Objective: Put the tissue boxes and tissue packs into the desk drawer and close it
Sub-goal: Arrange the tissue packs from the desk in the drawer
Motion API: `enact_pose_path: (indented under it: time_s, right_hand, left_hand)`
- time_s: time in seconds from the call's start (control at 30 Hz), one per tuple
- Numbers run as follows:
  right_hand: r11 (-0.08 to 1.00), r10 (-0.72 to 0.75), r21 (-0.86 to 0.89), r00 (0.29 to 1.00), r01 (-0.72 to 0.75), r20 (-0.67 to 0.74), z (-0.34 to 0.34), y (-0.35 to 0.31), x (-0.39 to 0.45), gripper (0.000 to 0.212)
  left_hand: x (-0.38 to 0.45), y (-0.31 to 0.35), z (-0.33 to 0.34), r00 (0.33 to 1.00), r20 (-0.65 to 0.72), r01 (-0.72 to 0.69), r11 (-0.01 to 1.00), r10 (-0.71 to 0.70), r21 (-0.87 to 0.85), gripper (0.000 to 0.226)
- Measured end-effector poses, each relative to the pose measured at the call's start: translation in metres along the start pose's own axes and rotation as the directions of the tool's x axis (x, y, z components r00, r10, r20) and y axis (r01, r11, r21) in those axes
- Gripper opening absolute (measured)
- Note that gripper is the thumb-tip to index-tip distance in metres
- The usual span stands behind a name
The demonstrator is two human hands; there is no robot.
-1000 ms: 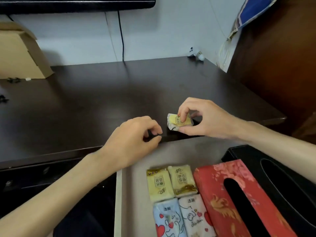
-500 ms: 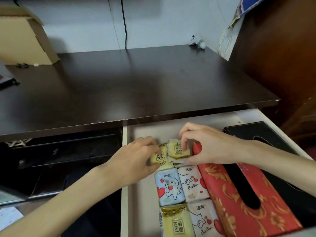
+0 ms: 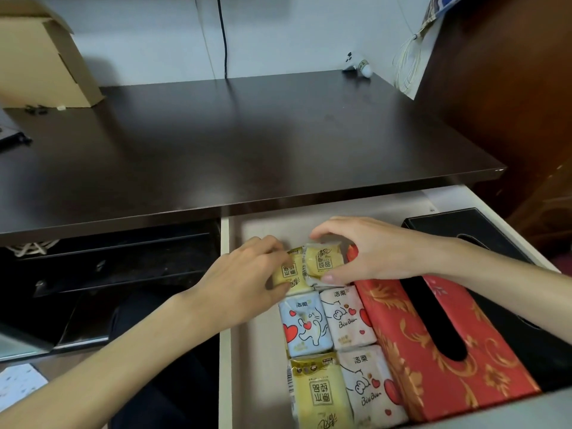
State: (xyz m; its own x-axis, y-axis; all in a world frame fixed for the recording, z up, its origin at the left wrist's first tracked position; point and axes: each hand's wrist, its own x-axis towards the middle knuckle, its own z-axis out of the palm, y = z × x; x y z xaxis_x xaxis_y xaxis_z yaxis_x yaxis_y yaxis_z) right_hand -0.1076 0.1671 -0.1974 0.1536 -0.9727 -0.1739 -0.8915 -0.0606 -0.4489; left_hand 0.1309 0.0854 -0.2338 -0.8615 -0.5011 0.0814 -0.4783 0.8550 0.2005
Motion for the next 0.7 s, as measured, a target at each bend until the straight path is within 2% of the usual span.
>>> enact_pose_path:
  time_s: [0.17, 0.4, 0.57, 0.7]
  right_hand:
    - [0.999, -0.023, -0.041, 0.999, 0.024, 0.028, 0.003, 0.001, 0.001, 0.067]
    - [1.000, -0.016, -0.001, 1.000, 0.016, 0.010, 0.001, 0.003, -0.002, 0.074]
    - [0.998, -0.031, 0.047, 0.994, 0.036, -0.102, -0.005, -0.007, -0.034, 0.057]
    - [0.995, -0.060, 0.060, 0.971, 0.076, -0.231, -0.001, -0.014, -0.079, 0.046]
  left_hand:
    - [0.000, 0.000, 0.000, 1.000, -0.004, 0.006, 1.000, -0.006, 0.012, 0.044]
    - [-0.003, 0.005, -0.004, 0.999, -0.015, 0.032, 0.999, -0.032, 0.007, 0.041]
    - [-0.019, 0.021, -0.020, 0.996, -0.088, 0.021, 0.998, -0.026, -0.054, 0.033]
    - [-0.043, 0.050, -0.037, 0.991, -0.132, -0.002, 0.985, -0.021, -0.175, 0.026]
